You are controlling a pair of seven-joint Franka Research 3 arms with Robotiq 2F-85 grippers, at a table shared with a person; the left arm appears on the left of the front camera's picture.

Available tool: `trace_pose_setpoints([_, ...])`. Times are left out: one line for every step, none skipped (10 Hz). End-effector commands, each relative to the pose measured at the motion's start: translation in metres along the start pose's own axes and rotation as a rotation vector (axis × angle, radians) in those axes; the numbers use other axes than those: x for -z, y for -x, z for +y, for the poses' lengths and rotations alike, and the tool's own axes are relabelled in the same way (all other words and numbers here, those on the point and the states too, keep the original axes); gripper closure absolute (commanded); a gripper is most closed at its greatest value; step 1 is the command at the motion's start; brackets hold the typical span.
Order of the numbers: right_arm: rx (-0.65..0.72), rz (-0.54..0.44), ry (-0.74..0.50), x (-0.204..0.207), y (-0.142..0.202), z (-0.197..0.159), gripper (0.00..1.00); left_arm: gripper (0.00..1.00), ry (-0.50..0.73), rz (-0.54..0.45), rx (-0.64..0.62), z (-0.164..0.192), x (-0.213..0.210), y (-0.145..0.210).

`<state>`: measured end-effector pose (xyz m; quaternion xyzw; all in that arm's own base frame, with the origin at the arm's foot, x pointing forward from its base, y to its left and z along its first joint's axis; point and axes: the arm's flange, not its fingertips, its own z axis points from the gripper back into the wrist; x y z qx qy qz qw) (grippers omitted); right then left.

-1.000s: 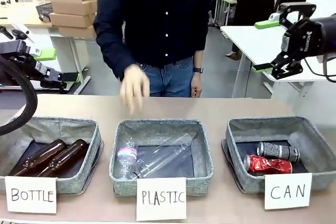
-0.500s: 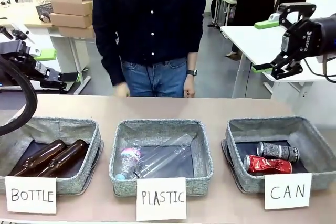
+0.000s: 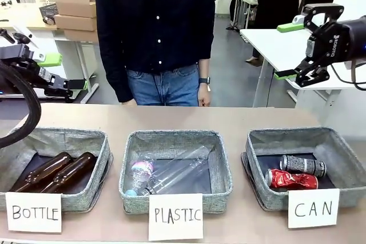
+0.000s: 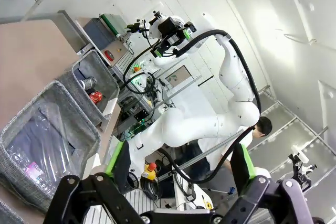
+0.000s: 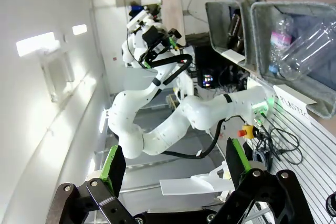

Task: Sort the can waste into the basket.
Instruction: Pick up the can waste from the table and place it in the right Fabric basket.

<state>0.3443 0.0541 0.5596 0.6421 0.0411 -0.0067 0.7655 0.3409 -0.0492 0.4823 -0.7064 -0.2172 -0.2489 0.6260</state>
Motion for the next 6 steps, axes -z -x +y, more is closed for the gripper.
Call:
trace_pose_setpoints([-0.023, 0.005, -0.006, -0.0003, 0.0004, 0.0004, 0.00, 0.00, -0.004, 0.013, -0.014, -0.0049, -0.0003, 0.0001])
trace_pose_setpoints([-0.023, 0.005, -0.006, -0.0003, 0.0004, 0.0004, 0.00, 0.00, -0.004, 0.013, -0.014, -0.0049, -0.0003, 0.0001])
trace_pose_setpoints([-0.023, 0.005, -0.006, -0.0003, 0.0004, 0.0004, 0.00, 0.00, -0.004, 0.013, -0.014, -0.0049, -0.0003, 0.0001])
trace_pose_setpoints([-0.023, 0.005, -0.006, -0.0003, 0.0004, 0.0004, 0.00, 0.00, -0.004, 0.013, -0.014, -0.0049, -0.0003, 0.0001])
trace_pose_setpoints([-0.023, 0.005, -0.006, -0.0003, 0.0004, 0.0004, 0.00, 0.00, -0.004, 0.013, -0.014, -0.0049, -0.0003, 0.0001])
trace_pose_setpoints([-0.023, 0.005, -0.006, -0.0003, 0.0004, 0.0004, 0.00, 0.00, -0.004, 0.013, -0.014, -0.0049, -0.0003, 0.0001])
